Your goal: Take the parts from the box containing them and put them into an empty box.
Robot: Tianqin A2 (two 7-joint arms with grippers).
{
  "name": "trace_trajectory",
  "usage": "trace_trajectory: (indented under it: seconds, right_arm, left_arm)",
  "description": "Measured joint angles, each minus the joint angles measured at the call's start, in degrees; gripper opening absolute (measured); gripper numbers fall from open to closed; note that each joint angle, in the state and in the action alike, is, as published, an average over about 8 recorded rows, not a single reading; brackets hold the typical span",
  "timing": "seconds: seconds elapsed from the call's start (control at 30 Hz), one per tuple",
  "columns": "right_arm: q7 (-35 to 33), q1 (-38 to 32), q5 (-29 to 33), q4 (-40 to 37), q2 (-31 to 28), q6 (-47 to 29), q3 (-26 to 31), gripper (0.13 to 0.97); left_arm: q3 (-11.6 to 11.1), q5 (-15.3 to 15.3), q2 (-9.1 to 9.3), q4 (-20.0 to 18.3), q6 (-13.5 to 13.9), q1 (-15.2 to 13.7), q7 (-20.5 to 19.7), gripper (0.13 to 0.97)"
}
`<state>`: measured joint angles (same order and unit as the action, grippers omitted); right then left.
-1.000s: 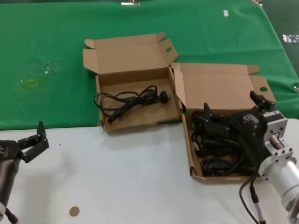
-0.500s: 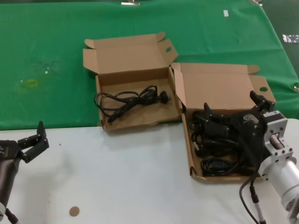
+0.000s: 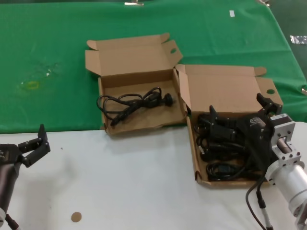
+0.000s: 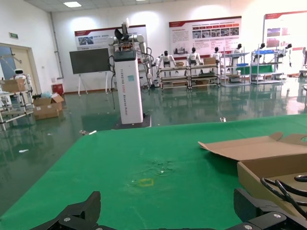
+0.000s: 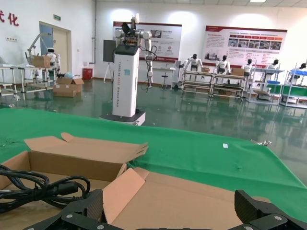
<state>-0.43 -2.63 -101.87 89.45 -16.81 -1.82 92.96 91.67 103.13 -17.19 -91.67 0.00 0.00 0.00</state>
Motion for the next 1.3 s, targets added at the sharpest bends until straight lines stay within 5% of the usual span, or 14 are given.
trace_trajectory:
  seconds: [1.3]
  right_arm:
    - [0.0,0.0,0.0,0.0,0.0,0.0,0.0,0.966]
  left_arm:
    - [0.0,0.0,0.00,0.0,0.0,0.0,0.0,0.966]
